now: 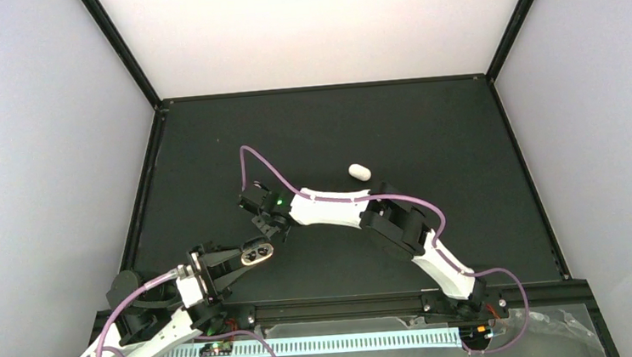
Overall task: Insert the wireless bluetooth earbuds into the charging case
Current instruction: Pick up the earbud from the center of the board.
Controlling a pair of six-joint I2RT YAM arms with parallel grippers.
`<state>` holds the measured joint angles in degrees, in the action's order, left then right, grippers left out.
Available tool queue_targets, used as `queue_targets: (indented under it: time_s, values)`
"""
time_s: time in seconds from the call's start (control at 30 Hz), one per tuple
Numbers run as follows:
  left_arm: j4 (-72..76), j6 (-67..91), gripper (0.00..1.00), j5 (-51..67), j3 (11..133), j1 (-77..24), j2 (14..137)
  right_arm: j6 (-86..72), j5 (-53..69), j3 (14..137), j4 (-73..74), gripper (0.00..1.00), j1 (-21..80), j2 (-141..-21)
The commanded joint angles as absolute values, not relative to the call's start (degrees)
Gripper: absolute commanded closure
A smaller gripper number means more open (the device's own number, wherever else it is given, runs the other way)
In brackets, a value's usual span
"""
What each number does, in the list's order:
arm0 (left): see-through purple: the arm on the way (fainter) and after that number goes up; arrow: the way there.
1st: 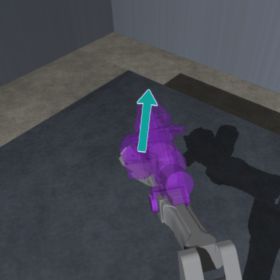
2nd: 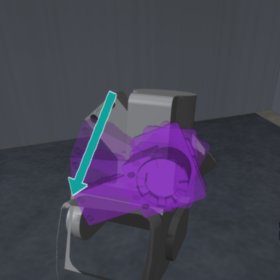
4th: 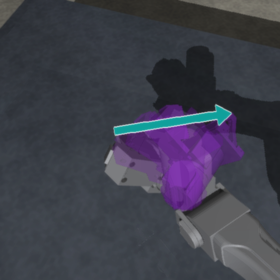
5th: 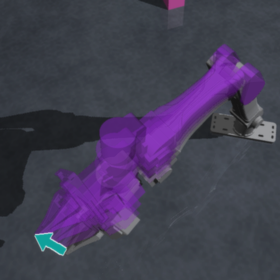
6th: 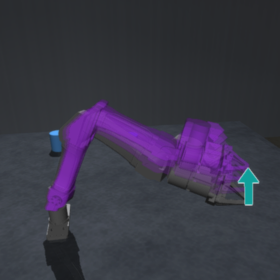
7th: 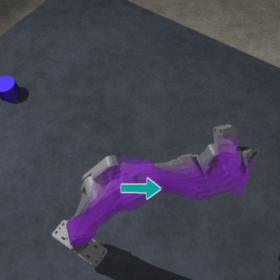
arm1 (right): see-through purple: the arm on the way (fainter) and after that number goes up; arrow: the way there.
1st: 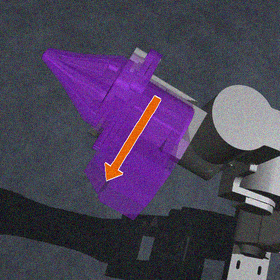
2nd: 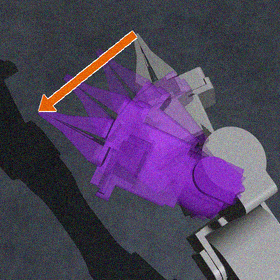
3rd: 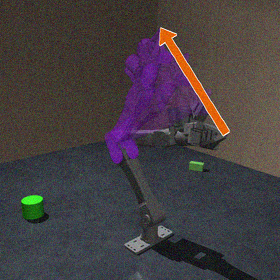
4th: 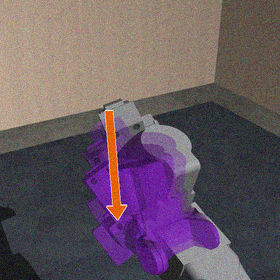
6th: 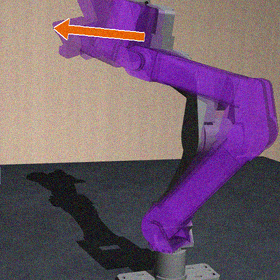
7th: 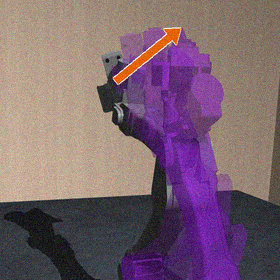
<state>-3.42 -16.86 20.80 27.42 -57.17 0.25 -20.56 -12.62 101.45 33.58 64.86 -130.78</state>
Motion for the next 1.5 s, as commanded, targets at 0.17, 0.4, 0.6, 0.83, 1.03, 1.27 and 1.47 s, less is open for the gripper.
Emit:
queue_targets:
  time_s: [0.17,0.4,0.6,0.83,1.03,1.27,1.47]
  values:
    - [-4.30,-15.82,0.98,21.00,29.27,-56.99,-8.01,-21.07,-8.07,100.65,38.25,0.68,65.30,-133.27]
    - [-4.36,-15.91,0.98,20.92,29.27,-57.02,-8.09,-21.57,-6.13,100.55,37.67,0.68,64.37,-133.79]
    - [-4.45,-15.82,0.98,20.83,29.21,-57.00,-8.04,-21.44,-5.17,100.49,37.45,0.74,63.91,-133.90]
    - [-4.24,-15.91,0.99,20.75,29.09,-57.04,-8.09,-21.58,-4.12,100.29,37.01,0.78,63.42,-134.16]
    - [-4.25,-16.07,0.98,20.57,28.98,-57.04,-8.08,-21.45,-4.23,100.01,36.42,0.89,63.19,-133.51]
    - [-4.14,-16.41,0.98,20.29,29.00,-57.04,-8.04,-22.83,-5.97,95.93,33.39,0.95,62.82,-129.57]
    - [-4.38,-16.62,0.98,20.10,29.12,-57.00,-8.08,-26.46,-8.43,83.67,28.52,0.96,60.72,-120.45]
